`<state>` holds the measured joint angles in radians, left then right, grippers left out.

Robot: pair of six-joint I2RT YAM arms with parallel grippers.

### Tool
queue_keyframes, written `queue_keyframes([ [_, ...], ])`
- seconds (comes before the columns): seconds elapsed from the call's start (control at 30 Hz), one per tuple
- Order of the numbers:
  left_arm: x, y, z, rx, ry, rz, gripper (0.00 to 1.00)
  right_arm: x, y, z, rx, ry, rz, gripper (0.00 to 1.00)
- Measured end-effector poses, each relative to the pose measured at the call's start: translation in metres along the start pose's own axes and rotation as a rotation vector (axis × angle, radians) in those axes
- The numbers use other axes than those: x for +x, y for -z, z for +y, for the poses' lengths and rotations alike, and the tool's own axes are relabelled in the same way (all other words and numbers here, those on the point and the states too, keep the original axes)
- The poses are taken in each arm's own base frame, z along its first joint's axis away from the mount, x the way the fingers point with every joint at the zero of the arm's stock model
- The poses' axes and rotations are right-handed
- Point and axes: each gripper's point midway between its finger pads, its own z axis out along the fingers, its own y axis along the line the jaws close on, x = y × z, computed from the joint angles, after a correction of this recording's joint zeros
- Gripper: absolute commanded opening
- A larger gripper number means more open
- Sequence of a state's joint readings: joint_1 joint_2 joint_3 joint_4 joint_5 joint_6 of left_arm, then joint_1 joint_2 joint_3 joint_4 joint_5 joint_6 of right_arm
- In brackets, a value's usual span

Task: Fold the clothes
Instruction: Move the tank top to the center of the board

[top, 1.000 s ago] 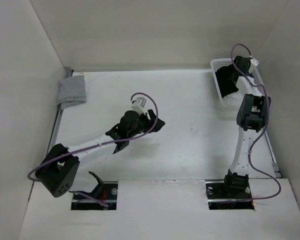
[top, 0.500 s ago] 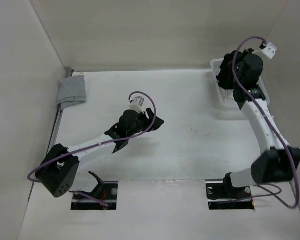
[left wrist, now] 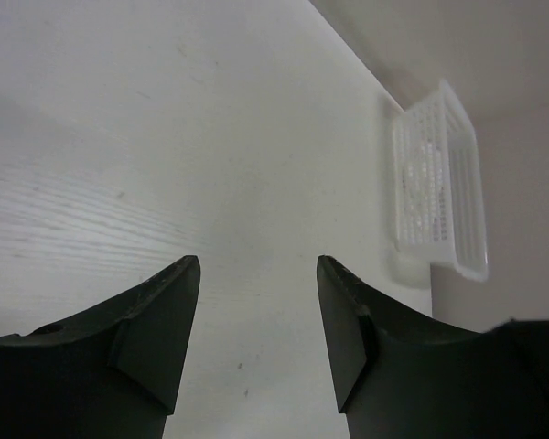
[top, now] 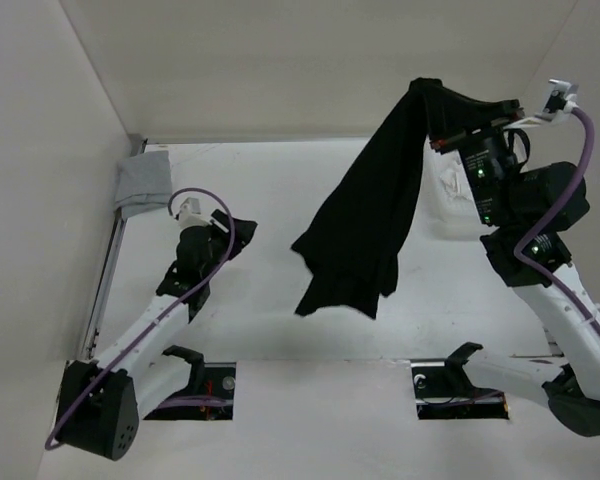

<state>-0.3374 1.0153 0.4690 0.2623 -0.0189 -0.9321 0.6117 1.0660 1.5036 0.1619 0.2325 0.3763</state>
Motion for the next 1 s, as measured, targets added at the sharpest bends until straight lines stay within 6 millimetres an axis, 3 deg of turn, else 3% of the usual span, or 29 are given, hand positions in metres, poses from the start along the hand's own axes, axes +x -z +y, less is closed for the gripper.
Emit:
queue_keyframes([
  [0.1, -0.017, 0.013, 0.018, -0.04, 0.04, -0.055, 0.52, 0.033, 0.003, -0.002, -0.022, -0.03, 0.065, 0.1],
  [0.17, -0.029, 0.022, 0.022, -0.047, 0.055, -0.095, 0.52, 0.082, 0.003, -0.017, -0.017, -0.071, 0.149, 0.11],
  [0.23, -0.041, 0.03, 0.024, -0.051, 0.06, -0.13, 0.52, 0.157, 0.0, -0.043, 0.018, -0.106, 0.284, 0.15],
  [0.33, -0.049, 0.036, 0.03, -0.07, 0.058, -0.155, 0.52, 0.304, -0.005, -0.104, 0.131, -0.141, 0.546, 0.37],
  [0.37, -0.046, 0.035, 0.032, -0.079, 0.052, -0.146, 0.52, 0.355, 0.004, -0.132, 0.19, -0.142, 0.648, 0.43],
  [0.4, -0.041, 0.034, 0.035, -0.09, 0.046, -0.126, 0.51, 0.412, 0.026, -0.169, 0.279, -0.137, 0.773, 0.5],
  [0.47, -0.029, 0.031, 0.039, -0.108, 0.026, -0.087, 0.5, 0.456, 0.062, -0.206, 0.391, -0.124, 0.913, 0.53],
  [0.53, -0.009, 0.026, 0.04, -0.118, -0.02, -0.024, 0.46, 0.471, 0.095, -0.231, 0.494, -0.093, 1.011, 0.47],
  [0.57, 0.008, 0.023, 0.042, -0.126, -0.057, 0.027, 0.42, 0.466, 0.097, -0.233, 0.507, -0.077, 1.008, 0.3],
  [0.6, 0.019, 0.022, 0.043, -0.132, -0.082, 0.062, 0.4, 0.453, 0.096, -0.229, 0.505, -0.056, 0.98, 0.25],
  [0.63, 0.036, 0.021, 0.045, -0.145, -0.131, 0.106, 0.37, 0.44, 0.095, -0.218, 0.488, -0.043, 0.949, 0.12],
  [0.67, 0.057, 0.021, 0.046, -0.152, -0.191, 0.163, 0.35, 0.421, 0.098, -0.198, 0.456, -0.035, 0.916, 0.09],
  [0.73, 0.077, 0.023, 0.047, -0.163, -0.263, 0.211, 0.34, 0.396, 0.113, -0.15, 0.361, -0.043, 0.875, 0.11],
  [0.8, 0.09, 0.023, 0.043, -0.168, -0.331, 0.238, 0.34, 0.397, 0.135, -0.13, 0.321, -0.044, 0.891, 0.16],
  [0.83, 0.096, 0.021, 0.038, -0.167, -0.366, 0.25, 0.34, 0.406, 0.163, -0.124, 0.312, -0.036, 0.938, 0.18],
  [0.87, 0.111, 0.015, 0.022, -0.138, -0.423, 0.288, 0.36, 0.419, 0.197, -0.131, 0.339, -0.013, 1.005, 0.2],
  [1.0, 0.161, -0.009, -0.017, -0.082, -0.611, 0.359, 0.39, 0.429, 0.266, -0.172, 0.48, 0.028, 1.103, 0.25],
])
